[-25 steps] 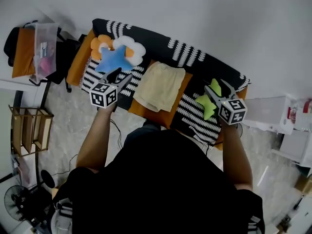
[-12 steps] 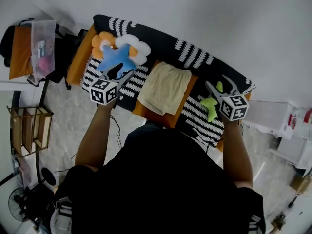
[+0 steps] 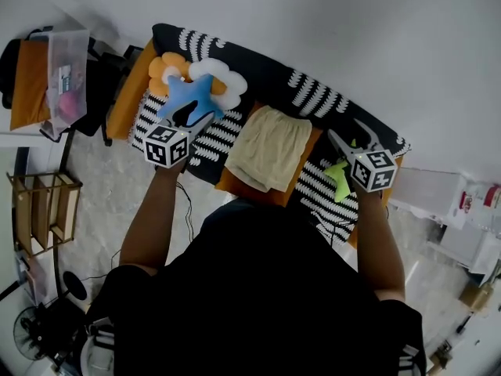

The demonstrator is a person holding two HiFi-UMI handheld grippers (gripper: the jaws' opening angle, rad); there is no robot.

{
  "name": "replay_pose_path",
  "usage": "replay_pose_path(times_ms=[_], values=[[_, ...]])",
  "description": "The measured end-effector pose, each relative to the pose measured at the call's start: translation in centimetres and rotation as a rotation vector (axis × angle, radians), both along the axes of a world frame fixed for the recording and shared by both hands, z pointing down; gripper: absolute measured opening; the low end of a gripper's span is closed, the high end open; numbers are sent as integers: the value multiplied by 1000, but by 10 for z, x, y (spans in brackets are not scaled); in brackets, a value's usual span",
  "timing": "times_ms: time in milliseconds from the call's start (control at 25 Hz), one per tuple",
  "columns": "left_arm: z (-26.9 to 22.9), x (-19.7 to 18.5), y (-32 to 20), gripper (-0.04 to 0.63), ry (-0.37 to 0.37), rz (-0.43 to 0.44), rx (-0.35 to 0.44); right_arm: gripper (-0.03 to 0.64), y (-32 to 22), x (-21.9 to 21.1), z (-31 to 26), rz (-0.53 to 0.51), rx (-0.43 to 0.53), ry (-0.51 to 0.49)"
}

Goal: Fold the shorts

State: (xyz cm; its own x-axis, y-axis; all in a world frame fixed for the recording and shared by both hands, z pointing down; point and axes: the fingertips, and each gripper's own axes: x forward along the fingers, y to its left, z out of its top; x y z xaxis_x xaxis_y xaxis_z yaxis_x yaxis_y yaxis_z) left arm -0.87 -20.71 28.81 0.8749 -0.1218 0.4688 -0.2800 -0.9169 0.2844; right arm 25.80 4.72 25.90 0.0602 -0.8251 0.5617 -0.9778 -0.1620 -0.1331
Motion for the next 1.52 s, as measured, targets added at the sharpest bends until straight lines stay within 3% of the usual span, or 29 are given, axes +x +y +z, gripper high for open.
replay_pose_path(times_ms=[240, 600, 960, 1200, 1520], values=[[5, -22, -26, 268, 23, -65, -12, 311, -29, -6, 15, -57, -54, 26], [33, -66, -34, 268, 0, -137, -60, 304, -68, -7, 59, -195, -170, 110], [70, -109, -41, 268, -71, -216, -89, 292, -116, -3, 107, -373, -262, 235], [105, -122, -40, 268, -121, -262, -86, 275, -143, -1, 157, -476, -295, 272], [165, -129, -25, 268, -166, -315, -151, 261, -176, -11, 233, -665, -382, 372]])
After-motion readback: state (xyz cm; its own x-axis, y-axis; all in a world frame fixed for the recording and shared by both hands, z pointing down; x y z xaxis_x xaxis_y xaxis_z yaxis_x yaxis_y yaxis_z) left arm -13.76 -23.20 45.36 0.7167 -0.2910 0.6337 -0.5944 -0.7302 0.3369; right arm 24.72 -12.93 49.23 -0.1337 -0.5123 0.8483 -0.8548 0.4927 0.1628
